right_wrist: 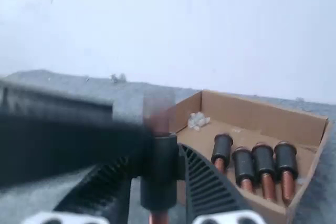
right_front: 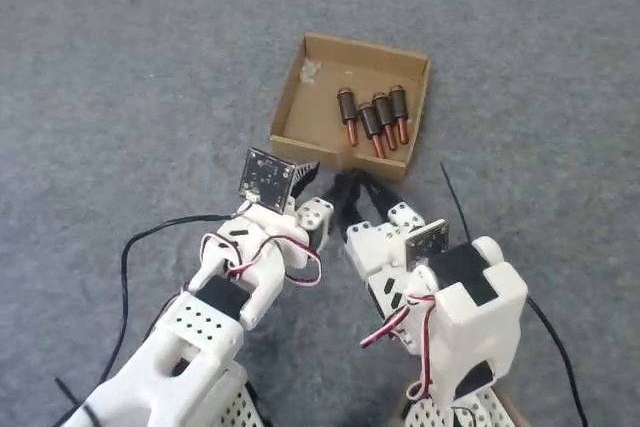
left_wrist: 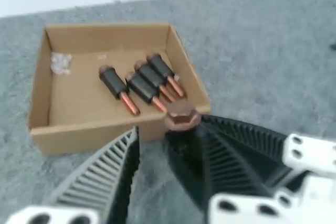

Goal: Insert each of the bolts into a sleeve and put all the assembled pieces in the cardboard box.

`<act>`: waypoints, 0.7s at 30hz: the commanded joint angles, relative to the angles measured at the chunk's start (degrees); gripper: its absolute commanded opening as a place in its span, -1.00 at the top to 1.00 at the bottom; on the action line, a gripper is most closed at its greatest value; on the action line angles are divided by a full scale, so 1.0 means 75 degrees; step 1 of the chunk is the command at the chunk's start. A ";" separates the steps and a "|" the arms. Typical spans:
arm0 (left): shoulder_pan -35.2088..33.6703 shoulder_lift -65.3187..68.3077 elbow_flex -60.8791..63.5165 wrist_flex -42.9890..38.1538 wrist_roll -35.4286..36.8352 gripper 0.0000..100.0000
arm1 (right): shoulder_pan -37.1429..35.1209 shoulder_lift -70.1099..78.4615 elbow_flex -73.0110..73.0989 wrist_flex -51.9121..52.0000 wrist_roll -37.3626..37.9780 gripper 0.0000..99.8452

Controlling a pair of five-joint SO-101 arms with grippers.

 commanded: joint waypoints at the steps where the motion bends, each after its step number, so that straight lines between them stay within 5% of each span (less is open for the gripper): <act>1: -0.0047 -0.0105 -0.0041 -0.0094 -0.0035 0.51 | 0.0100 -0.0404 -0.0223 -0.0240 -0.0059 0.99; 16: -0.0481 -0.0316 -0.0346 -0.0082 0.0539 0.51 | 0.0100 -0.0404 -0.0246 0.0018 -0.0059 0.99; 21: -0.1160 -0.1664 -0.0639 0.0961 0.1078 0.52 | 0.0100 -0.0404 -0.0316 0.0029 -0.0059 0.99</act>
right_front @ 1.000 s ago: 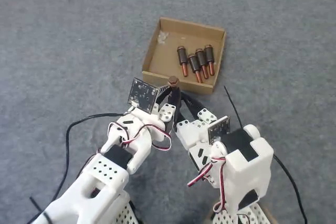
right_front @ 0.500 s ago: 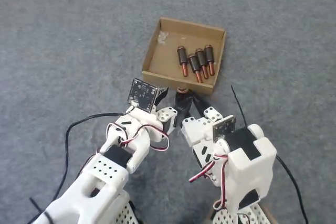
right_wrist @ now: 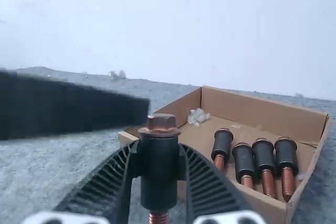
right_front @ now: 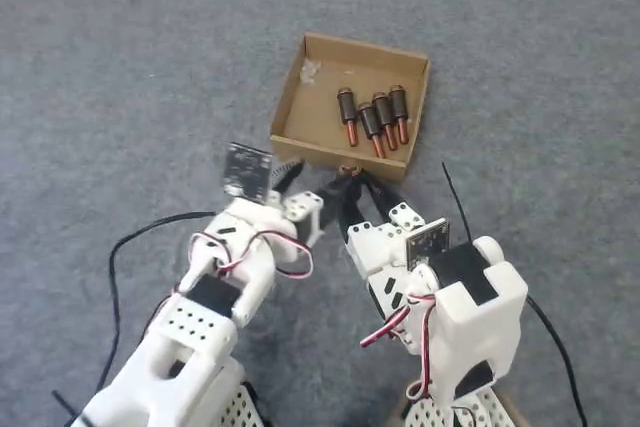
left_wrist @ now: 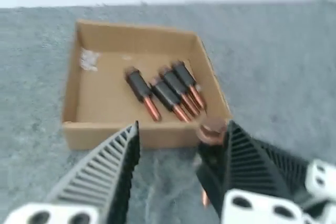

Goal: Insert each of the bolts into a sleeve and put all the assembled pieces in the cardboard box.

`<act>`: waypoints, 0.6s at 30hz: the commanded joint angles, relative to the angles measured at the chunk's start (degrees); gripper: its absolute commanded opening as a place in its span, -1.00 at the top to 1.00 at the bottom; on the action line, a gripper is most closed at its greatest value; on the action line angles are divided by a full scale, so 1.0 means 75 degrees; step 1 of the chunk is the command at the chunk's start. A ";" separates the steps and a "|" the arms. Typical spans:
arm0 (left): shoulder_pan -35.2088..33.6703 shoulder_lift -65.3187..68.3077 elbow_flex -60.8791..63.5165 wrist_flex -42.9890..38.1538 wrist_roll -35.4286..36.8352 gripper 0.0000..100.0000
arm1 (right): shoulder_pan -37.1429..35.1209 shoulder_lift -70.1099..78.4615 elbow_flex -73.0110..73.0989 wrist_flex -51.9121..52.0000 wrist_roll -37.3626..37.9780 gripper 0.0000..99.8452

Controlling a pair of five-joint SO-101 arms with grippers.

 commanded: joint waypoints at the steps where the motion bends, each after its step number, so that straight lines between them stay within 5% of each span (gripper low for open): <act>1: -0.0563 -0.1149 -0.0686 0.0879 0.0469 0.56 | 0.0100 -0.0393 -0.0305 -0.0006 -0.0059 0.99; 6: -0.1313 -0.1981 -0.0850 0.1711 0.0645 1.00 | 0.0088 -0.0393 -0.0258 -0.0006 -0.0059 0.99; 18: -0.2016 -0.1969 0.0416 0.3095 0.0621 0.98 | 0.0053 -0.0475 -0.0141 0.1037 -0.0012 0.99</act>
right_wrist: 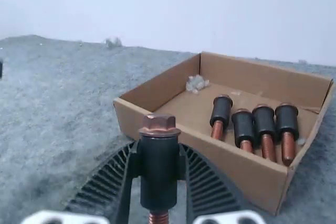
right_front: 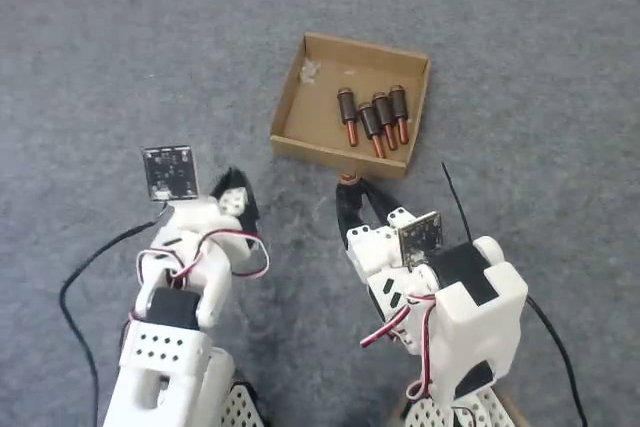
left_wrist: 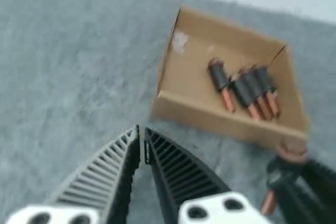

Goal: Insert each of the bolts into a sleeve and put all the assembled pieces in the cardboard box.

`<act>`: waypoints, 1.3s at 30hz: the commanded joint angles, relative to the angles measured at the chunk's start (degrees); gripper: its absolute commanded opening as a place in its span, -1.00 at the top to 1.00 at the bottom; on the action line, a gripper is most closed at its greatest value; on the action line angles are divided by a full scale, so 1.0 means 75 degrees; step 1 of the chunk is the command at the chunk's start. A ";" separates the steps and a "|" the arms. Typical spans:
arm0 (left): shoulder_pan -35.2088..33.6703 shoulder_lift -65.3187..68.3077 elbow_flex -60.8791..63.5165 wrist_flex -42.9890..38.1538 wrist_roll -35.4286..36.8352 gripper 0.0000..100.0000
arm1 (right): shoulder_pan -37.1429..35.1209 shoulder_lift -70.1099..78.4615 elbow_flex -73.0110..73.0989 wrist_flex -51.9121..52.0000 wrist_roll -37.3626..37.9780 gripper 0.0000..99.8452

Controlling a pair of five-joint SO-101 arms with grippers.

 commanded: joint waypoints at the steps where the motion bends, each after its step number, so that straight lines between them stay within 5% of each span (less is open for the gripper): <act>1: -0.0035 -0.0176 0.0322 0.0164 0.0035 0.98 | 0.0041 -0.0475 -0.0117 -0.0006 -0.0012 0.99; 11: -0.0199 -0.0188 0.0850 0.0445 -0.0727 0.98 | 0.0041 -0.1061 0.0129 0.0428 0.0000 0.99; 15: 0.0035 -0.0188 0.0815 0.1090 -0.1418 0.98 | 0.0076 -0.2163 0.0164 0.2116 0.0000 0.99; 28: 0.0164 -0.0188 0.0557 0.2016 -0.1442 0.98 | 0.0088 -0.6207 0.0070 0.8316 0.0000 0.99; 33: -0.0844 -0.0188 -0.0076 0.3036 -0.1594 0.98 | 0.0100 -0.6605 -0.0527 1.0098 0.0000 0.99; 39: -0.1348 -0.0176 -0.0346 0.3516 -0.3212 0.98 | 0.0100 -0.6675 -0.1594 1.2665 0.0000 0.99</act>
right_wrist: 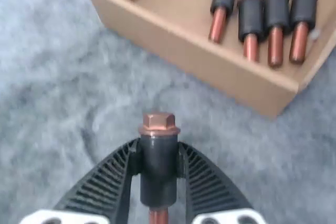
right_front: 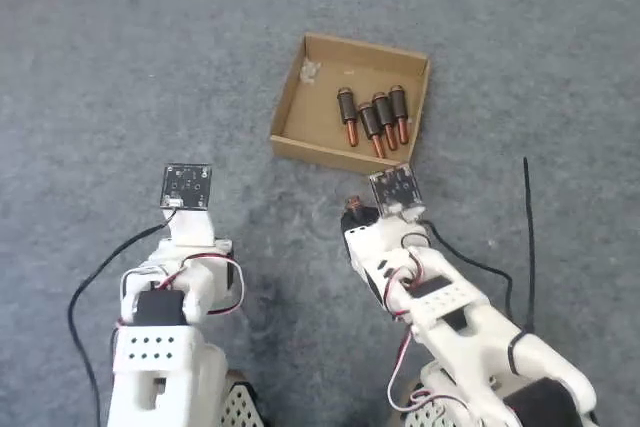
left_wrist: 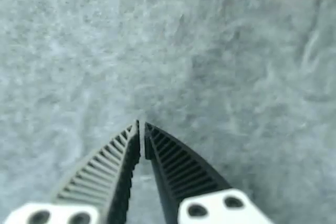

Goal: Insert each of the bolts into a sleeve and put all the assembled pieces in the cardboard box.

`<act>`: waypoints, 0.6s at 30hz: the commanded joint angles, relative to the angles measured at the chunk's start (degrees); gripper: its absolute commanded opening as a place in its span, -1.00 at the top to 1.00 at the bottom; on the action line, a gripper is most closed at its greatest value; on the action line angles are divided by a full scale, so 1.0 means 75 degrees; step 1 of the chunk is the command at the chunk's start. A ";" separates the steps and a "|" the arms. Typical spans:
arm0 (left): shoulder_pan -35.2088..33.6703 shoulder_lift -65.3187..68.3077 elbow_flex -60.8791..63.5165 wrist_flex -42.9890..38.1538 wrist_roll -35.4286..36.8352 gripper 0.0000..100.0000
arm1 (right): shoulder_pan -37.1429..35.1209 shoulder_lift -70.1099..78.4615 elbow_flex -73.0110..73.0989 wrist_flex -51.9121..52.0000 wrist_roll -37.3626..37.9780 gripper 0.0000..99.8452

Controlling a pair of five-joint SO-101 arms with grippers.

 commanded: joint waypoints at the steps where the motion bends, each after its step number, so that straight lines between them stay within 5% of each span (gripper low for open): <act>1: -0.0094 -0.0129 -0.0404 0.0129 -0.0668 0.98 | 0.0100 -0.0451 -0.1125 0.1635 0.0000 0.99; 9: 0.0844 -0.0129 0.0018 -0.0234 -0.0668 0.98 | 0.0498 -0.0381 -0.3036 0.4413 0.0000 0.99; 18: 0.1090 -0.0129 0.0475 -0.1137 -0.0668 0.98 | 0.1237 -0.0369 -0.4782 0.5034 0.0375 0.99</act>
